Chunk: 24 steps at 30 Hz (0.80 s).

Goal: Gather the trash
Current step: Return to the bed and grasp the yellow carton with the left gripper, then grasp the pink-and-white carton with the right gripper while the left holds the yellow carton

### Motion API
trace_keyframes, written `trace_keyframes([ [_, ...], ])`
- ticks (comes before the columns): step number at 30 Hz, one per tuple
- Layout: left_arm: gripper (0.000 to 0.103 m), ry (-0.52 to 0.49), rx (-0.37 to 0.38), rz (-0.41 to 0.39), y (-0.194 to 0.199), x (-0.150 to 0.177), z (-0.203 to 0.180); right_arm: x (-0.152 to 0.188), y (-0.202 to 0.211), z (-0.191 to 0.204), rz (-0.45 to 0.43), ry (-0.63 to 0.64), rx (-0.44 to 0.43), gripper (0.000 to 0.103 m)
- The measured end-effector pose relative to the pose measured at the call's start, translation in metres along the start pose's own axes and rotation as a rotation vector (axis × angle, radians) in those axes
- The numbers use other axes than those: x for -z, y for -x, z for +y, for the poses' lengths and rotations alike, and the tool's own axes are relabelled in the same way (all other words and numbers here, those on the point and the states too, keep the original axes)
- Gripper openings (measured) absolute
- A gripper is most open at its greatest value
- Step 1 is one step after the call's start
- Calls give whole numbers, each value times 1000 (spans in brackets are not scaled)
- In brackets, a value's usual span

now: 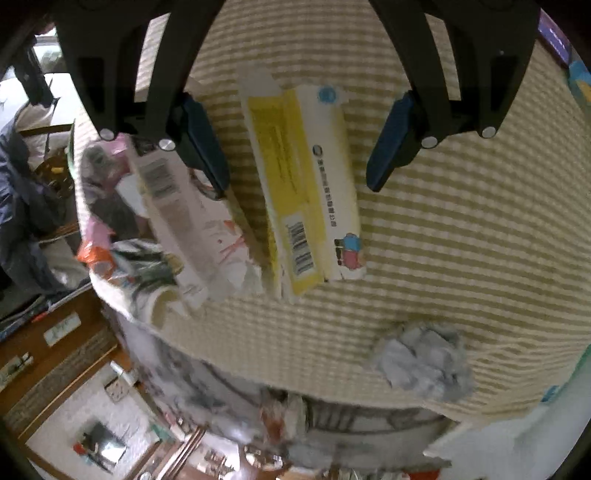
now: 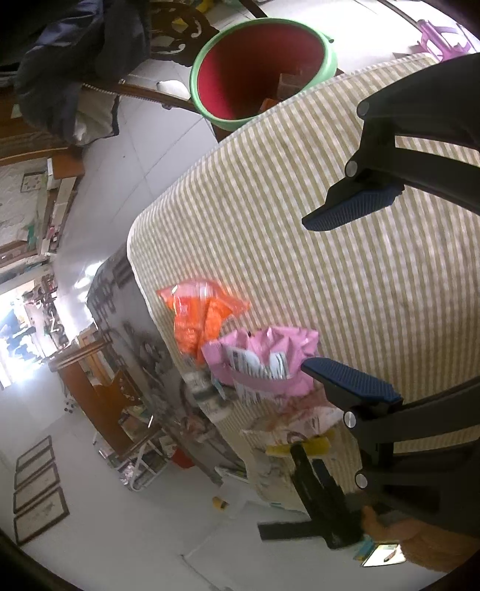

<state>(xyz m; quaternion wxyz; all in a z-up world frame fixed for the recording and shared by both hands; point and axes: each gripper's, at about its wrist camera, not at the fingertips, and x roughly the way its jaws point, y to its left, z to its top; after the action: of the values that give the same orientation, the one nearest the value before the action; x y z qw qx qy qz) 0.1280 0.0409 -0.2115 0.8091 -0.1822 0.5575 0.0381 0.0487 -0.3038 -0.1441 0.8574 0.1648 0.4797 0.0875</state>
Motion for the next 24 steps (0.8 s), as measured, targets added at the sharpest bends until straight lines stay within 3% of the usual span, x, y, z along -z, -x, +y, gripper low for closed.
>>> trace_keyframes([
  [2, 70, -5, 2, 16, -9, 0, 2, 1, 1, 10, -4, 17, 2, 69],
  [4, 48, -36, -4, 11, -9, 2, 2, 3, 0, 21, -7, 43, 4, 69],
  [7, 42, -66, 29, 29, -6, 7, 5, 2, -4, 40, -3, 88, -4, 69],
  [16, 41, -162, 17, -23, 45, 45, 23, -6, -63, 121, 68, 350, 6, 69],
  [24, 42, -138, 2, 5, 55, 73, 47, 5, -135, 193, 181, 599, 43, 74],
])
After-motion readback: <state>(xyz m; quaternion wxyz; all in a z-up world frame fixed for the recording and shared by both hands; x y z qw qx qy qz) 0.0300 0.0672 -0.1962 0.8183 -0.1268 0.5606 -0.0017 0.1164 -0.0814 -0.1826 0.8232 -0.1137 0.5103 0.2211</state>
